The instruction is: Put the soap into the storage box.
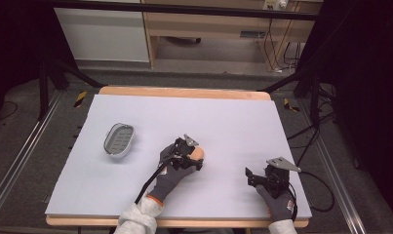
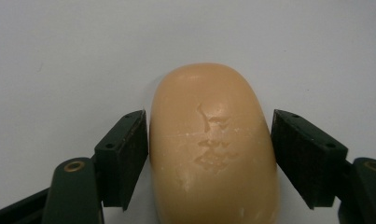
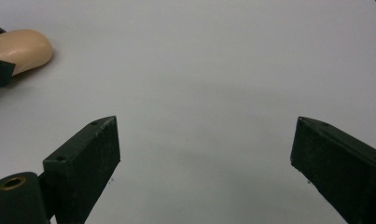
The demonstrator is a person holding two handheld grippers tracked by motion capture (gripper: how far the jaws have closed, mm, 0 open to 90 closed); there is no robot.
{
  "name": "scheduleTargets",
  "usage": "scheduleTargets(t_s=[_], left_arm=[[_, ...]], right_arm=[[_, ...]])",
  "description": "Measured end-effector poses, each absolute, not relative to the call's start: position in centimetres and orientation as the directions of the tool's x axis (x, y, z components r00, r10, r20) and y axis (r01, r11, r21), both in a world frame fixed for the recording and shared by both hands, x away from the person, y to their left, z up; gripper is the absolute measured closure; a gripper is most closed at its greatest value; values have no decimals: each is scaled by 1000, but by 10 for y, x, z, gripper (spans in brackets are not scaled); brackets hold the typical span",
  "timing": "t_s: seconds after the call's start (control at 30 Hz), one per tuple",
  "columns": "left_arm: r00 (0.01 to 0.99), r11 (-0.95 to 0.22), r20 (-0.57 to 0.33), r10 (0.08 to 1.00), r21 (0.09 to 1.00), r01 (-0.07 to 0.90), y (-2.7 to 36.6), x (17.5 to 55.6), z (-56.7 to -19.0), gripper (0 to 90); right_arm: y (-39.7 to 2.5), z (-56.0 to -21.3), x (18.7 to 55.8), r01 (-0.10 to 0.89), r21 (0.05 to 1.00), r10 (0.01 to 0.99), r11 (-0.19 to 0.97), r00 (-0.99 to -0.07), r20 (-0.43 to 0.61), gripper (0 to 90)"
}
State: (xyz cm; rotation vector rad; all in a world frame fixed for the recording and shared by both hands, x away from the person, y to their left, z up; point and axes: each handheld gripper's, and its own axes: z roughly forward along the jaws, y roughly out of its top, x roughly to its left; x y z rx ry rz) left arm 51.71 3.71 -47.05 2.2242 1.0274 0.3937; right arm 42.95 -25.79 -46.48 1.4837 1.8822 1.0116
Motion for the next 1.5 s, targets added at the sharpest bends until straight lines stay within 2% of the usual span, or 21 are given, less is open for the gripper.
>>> scheduleTargets(t_s=[0.8,1.17,1.5], left_arm=[[626,-477,3,780,650,591,33,518,-473,313],[645,-472,-4,764,677,564,45,507,-451,315],[647,-456,0,762,709,537,71,495,-429,315]], right_arm=[[-258,-466,430,574,810,965,117,-257,43,83],[-258,-465,430,572,813,967,109,-250,46,82],[-258,-465,430,570,814,967,114,-250,40,82]])
